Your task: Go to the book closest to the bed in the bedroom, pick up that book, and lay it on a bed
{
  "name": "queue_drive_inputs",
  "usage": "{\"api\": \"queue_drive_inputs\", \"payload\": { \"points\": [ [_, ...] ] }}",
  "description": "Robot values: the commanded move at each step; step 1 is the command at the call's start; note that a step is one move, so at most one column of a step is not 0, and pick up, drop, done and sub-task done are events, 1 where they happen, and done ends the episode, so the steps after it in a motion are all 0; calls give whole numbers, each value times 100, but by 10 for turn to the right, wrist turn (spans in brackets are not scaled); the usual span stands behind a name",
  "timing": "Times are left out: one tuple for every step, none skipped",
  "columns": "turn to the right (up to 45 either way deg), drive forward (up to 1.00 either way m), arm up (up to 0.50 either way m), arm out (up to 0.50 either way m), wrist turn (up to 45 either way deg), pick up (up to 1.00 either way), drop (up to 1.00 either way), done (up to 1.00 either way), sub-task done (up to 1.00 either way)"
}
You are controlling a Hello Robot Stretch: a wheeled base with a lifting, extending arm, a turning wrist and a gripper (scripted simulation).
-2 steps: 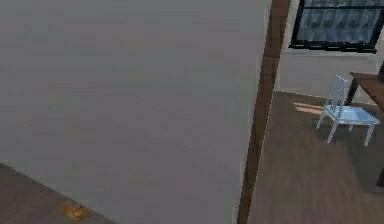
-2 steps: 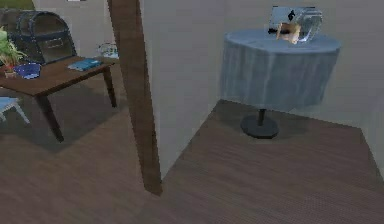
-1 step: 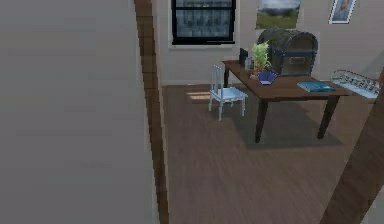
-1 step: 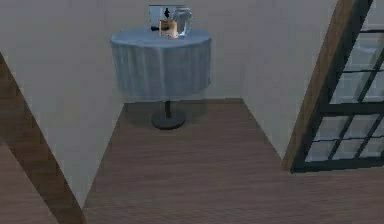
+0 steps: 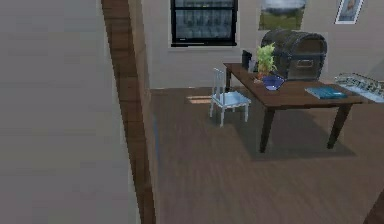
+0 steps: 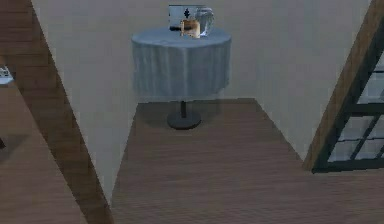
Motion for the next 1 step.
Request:
{"api": "queue_drive_inputs", "payload": {
  "points": [
    [450, 0, 0, 0, 0, 0, 0, 0, 0]
  ]
}}
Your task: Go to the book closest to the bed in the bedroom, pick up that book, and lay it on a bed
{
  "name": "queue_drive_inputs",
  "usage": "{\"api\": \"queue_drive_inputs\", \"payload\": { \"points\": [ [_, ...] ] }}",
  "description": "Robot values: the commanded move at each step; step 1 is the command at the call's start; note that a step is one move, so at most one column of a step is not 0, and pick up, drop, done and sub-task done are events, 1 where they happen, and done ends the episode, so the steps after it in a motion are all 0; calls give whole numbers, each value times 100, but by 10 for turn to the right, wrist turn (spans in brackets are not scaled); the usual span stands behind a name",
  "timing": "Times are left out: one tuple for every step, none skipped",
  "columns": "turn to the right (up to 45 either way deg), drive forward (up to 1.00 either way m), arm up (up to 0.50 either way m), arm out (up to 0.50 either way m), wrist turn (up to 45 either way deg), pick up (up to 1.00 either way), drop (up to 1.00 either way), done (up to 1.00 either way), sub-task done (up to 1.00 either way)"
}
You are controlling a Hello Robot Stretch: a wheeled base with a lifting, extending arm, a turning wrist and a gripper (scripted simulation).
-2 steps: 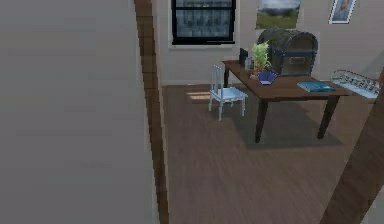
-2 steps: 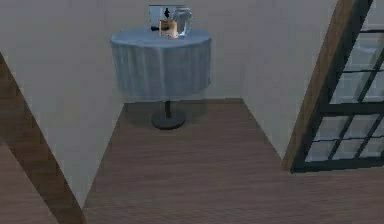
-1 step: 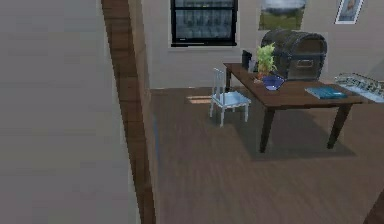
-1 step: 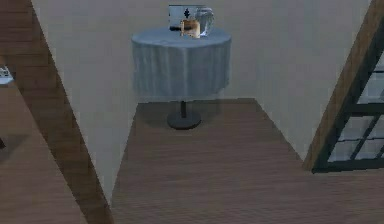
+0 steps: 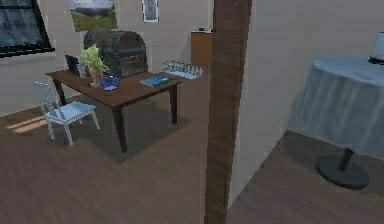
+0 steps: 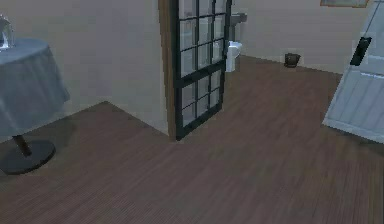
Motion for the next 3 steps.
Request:
{"api": "queue_drive_inputs", "payload": {
  "points": [
    [180, 0, 0, 0, 0, 0, 0, 0, 0],
    [0, 45, 0, 0, 0, 0, 0, 0, 0],
    [-450, 0, 0, 0, 0, 0, 0, 0, 0]
  ]
}}
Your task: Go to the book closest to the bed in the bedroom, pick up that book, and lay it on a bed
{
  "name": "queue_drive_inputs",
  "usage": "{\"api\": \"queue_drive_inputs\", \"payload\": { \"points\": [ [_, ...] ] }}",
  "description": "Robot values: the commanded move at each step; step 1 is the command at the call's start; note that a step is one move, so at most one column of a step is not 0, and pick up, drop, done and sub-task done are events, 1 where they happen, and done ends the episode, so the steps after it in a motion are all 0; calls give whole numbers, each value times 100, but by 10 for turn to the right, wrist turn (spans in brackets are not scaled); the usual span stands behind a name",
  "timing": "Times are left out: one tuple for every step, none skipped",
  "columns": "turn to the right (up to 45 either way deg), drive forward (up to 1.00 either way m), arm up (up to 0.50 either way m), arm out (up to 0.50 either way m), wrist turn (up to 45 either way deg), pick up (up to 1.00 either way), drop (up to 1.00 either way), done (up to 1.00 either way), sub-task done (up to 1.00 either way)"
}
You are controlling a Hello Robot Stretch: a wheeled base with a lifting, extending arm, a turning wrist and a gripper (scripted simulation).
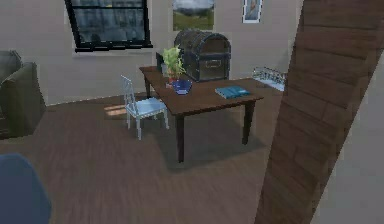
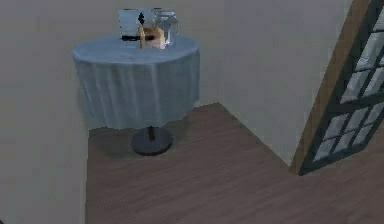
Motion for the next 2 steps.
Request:
{"api": "queue_drive_inputs", "payload": {
  "points": [
    [-180, 0, 0, 0, 0, 0, 0, 0, 0],
    [0, 40, 0, 0, 0, 0, 0, 0, 0]
  ]
}}
